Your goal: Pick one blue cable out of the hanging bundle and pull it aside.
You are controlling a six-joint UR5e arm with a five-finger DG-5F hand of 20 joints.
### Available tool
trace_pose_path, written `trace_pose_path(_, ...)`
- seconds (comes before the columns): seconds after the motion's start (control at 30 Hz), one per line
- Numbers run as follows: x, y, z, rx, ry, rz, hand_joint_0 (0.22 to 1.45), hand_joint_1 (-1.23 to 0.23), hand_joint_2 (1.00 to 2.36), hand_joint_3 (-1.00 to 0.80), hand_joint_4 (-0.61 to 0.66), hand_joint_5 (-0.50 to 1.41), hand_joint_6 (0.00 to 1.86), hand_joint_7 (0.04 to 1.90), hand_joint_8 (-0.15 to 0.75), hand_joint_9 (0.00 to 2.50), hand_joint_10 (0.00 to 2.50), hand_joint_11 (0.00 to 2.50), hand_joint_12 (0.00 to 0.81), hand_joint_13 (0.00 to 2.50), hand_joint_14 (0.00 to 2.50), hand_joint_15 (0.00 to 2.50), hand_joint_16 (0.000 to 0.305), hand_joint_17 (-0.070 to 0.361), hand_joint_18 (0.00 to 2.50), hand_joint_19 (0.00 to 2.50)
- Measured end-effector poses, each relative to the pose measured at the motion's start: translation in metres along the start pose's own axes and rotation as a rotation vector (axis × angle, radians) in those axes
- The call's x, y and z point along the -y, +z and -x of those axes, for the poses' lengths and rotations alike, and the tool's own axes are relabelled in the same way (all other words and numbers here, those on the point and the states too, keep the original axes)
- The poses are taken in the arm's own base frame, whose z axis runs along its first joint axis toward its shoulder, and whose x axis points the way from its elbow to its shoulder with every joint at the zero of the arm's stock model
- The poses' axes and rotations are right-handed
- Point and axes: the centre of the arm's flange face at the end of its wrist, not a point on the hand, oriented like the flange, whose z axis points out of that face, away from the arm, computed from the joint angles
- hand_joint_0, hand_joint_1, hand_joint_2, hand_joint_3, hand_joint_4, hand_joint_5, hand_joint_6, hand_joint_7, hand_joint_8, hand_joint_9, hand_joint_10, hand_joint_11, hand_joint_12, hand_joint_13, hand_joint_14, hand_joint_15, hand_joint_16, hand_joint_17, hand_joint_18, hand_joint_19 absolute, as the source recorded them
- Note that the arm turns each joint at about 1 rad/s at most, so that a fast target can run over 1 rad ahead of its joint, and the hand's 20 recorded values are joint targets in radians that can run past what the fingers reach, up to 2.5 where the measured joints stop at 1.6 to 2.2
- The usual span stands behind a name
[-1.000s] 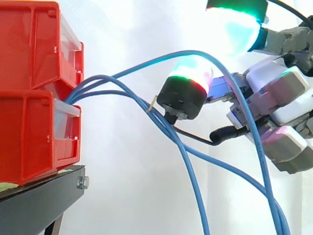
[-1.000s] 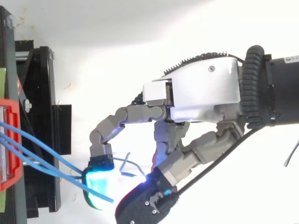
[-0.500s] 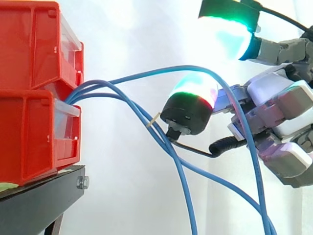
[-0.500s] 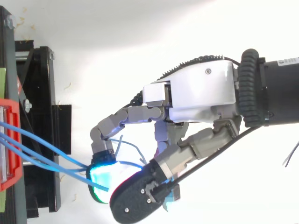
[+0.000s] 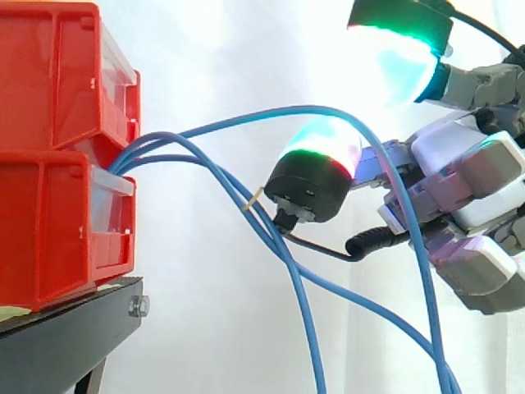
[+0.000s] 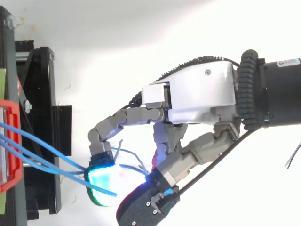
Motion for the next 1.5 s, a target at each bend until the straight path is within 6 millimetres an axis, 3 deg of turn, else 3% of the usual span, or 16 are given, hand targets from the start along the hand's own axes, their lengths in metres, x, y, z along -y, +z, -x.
trace_pose_path(0.27,0.0004,0.0000,-0.0014,-0.014,-0.001,-0.002,0.59,-0.81,1.00,-0.44,-0.34,0.11,0.57,1.24,0.094,1.56,0.01,0.23,0.256,1.03,0.02,0.45,0.037,0.084,0.94,0.68)
trace_pose_path(0.53,0.0010,-0.0001,-0.0026,-0.028,-0.003,-0.005,0.59,-0.80,1.01,-0.37,-0.31,0.11,0.56,1.28,0.093,1.58,0.01,0.20,0.265,1.04,0.02,0.43,0.039,0.088,0.96,0.66)
trace_pose_path(0.73,0.0015,0.0000,-0.0026,-0.028,-0.004,-0.006,0.58,-0.70,1.01,-0.39,-0.27,0.11,0.55,1.29,0.081,1.59,0.01,0.19,0.277,1.04,0.02,0.43,0.043,0.096,0.97,0.66)
trace_pose_path(0.9,0.0015,0.0000,-0.0027,-0.028,-0.004,-0.006,0.57,-0.59,1.01,-0.29,-0.22,0.13,0.51,1.38,0.098,1.66,0.01,0.14,0.310,1.08,0.01,0.39,0.053,0.119,1.04,0.61)
trace_pose_path(1.4,0.0072,0.0047,-0.0018,-0.028,-0.005,0.009,0.56,-0.49,1.00,-0.23,-0.20,0.13,0.50,1.40,0.112,1.64,0.01,0.12,0.347,1.09,0.02,0.38,0.059,0.133,1.05,0.59)
trace_pose_path(1.5,0.0074,0.0050,-0.0018,-0.028,-0.005,0.010,0.55,-0.46,1.06,-0.24,-0.19,0.13,0.50,1.40,0.120,1.63,0.00,0.12,0.354,1.09,0.01,0.38,0.061,0.136,1.06,0.58)
